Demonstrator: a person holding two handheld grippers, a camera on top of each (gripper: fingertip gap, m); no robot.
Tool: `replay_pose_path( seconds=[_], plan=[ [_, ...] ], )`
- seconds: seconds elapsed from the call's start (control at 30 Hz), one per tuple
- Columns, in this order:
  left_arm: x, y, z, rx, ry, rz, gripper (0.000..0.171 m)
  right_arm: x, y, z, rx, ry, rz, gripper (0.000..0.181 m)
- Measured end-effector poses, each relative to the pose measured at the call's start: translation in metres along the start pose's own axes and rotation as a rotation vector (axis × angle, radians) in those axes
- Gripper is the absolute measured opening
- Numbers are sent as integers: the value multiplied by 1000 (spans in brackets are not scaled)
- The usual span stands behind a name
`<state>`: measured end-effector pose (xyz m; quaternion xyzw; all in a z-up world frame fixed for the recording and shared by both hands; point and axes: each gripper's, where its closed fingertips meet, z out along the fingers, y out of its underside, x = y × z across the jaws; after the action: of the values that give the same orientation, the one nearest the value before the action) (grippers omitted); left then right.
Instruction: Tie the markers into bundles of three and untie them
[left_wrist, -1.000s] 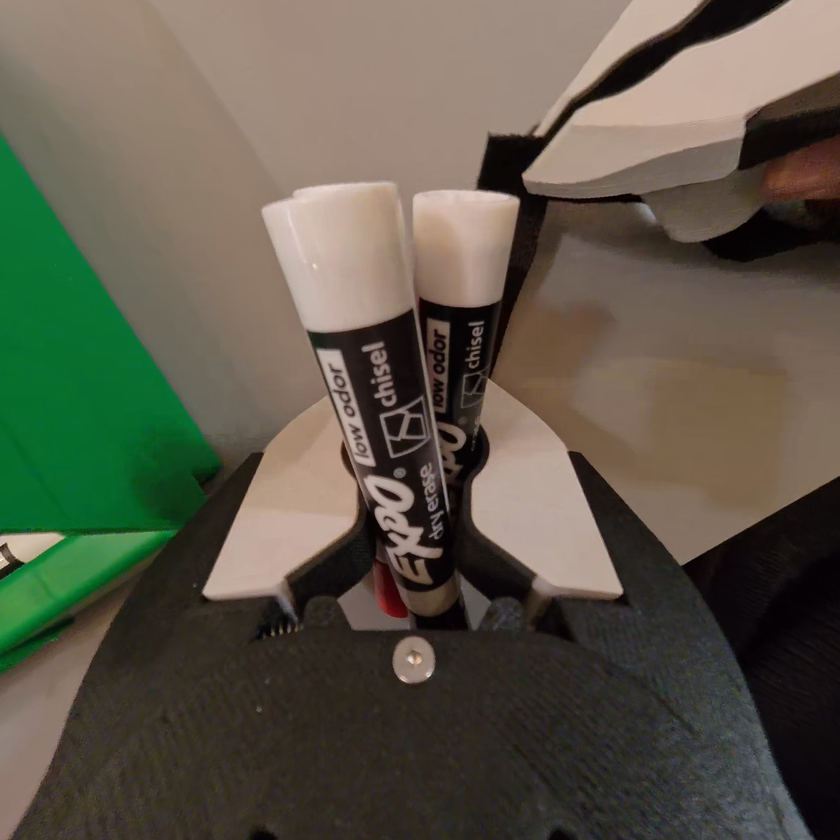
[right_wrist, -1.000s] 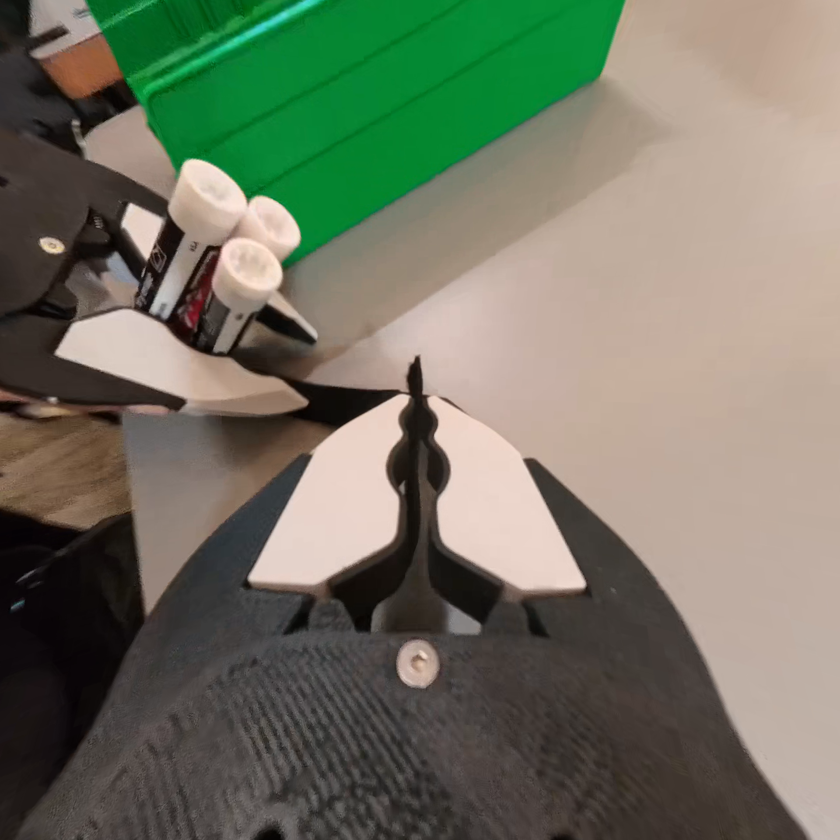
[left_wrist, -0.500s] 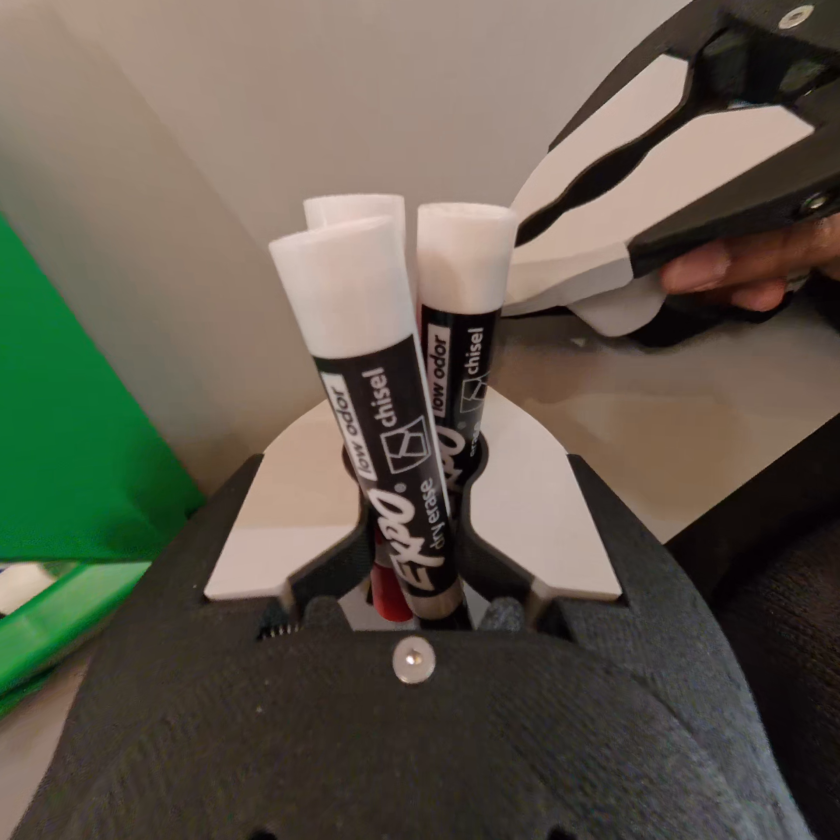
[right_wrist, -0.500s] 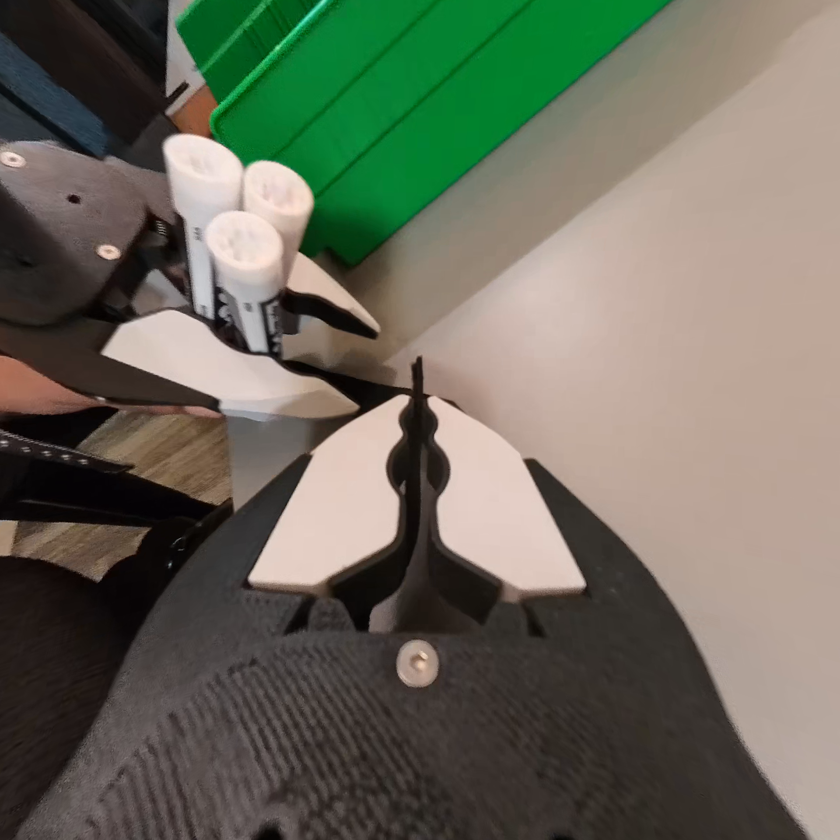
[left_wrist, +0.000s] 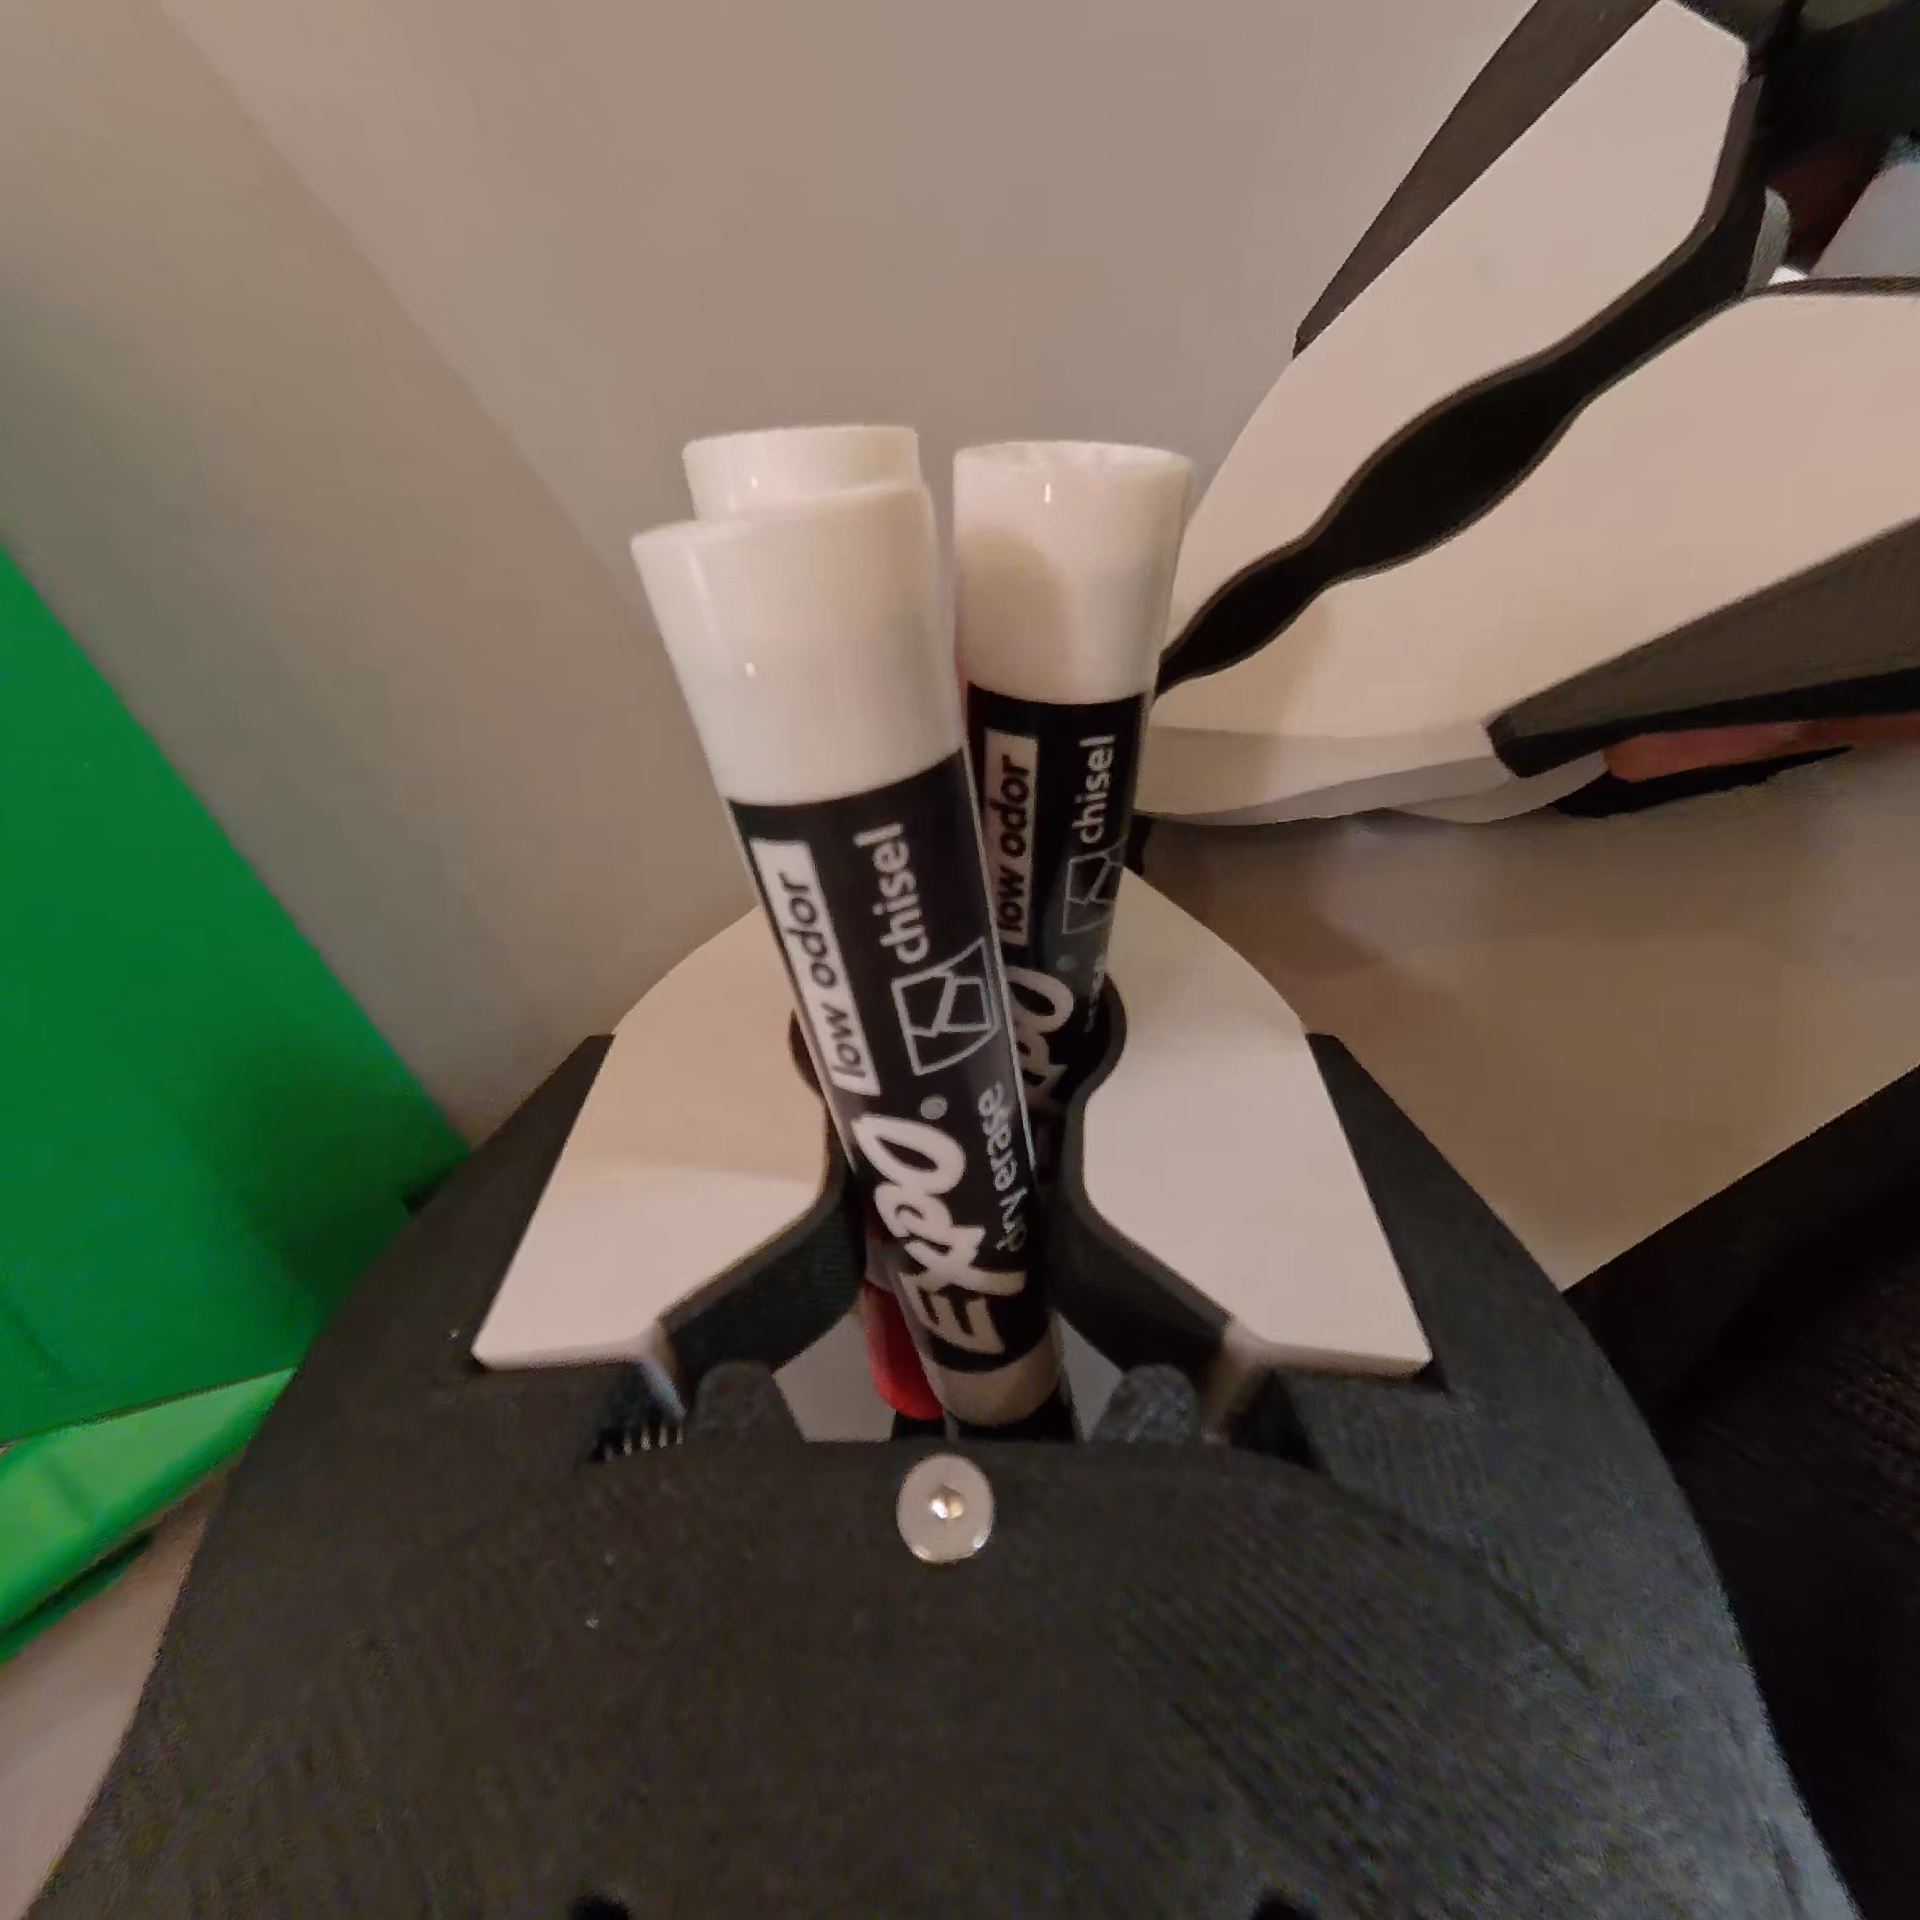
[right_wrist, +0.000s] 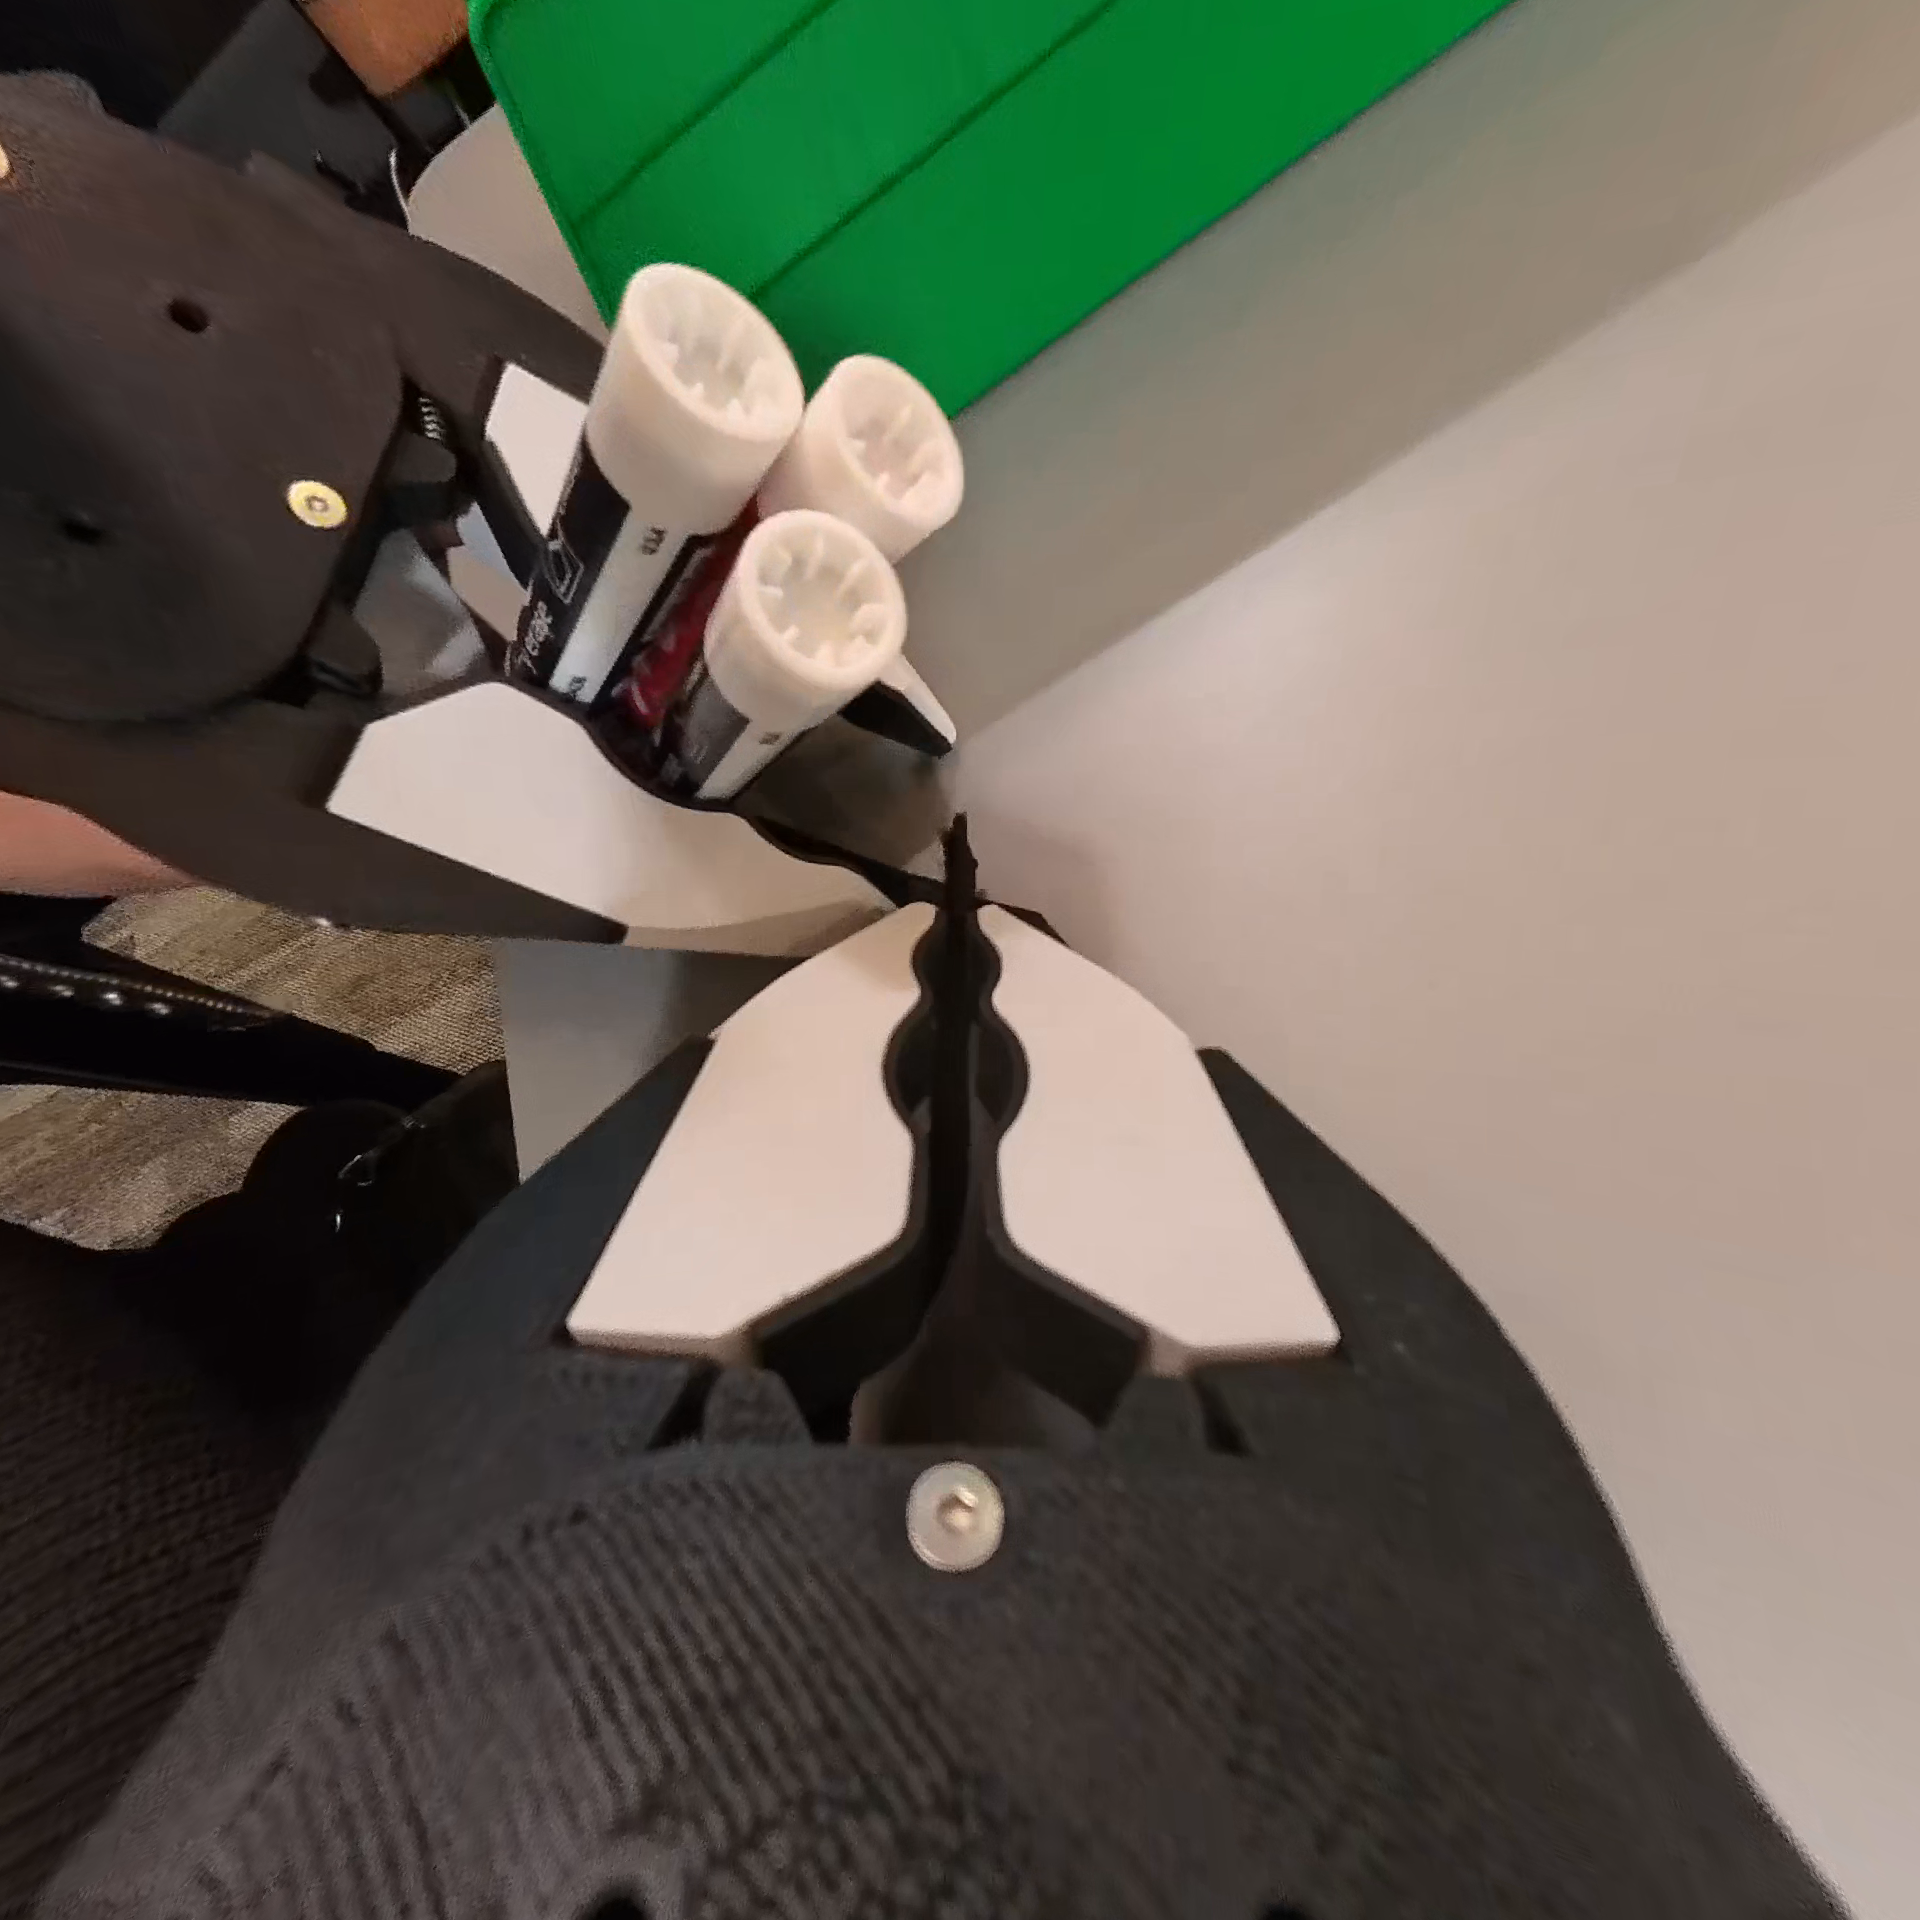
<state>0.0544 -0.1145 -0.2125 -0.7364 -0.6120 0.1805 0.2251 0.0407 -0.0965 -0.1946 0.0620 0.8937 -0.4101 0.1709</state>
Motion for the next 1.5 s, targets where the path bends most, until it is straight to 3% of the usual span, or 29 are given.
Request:
replay_pose_path(
  seconds=[0.47,0.63,0.73,0.8,0.97,1.13,1.23,1.33,1.5],
  plan=[
    [0,2,-3,-97,-122,-6,45,7,-2,-6,38,-39,105,1],
    [0,1,-4,-155,-154,10,45,17,2,-2,-34,139,-74,3],
    [0,2,-4,-151,-170,0,45,18,4,-2,-54,165,-175,4],
    [0,2,-4,-121,-175,-4,45,16,5,-4,-56,124,-178,3],
    [0,2,-3,-97,-174,-35,45,-2,15,-17,-59,-212,27,3],
    [0,2,-3,-94,-153,-55,45,-25,34,-36,-115,-361,-138,1],
    [0,3,-3,-82,-139,-70,45,4,26,-42,-56,-204,-128,0],
    [0,2,-2,-78,-130,-76,45,5,6,-55,79,-252,-56,0],
    [0,2,-2,-69,-127,-75,45,9,-3,-46,116,-154,-96,0]
  ],
)
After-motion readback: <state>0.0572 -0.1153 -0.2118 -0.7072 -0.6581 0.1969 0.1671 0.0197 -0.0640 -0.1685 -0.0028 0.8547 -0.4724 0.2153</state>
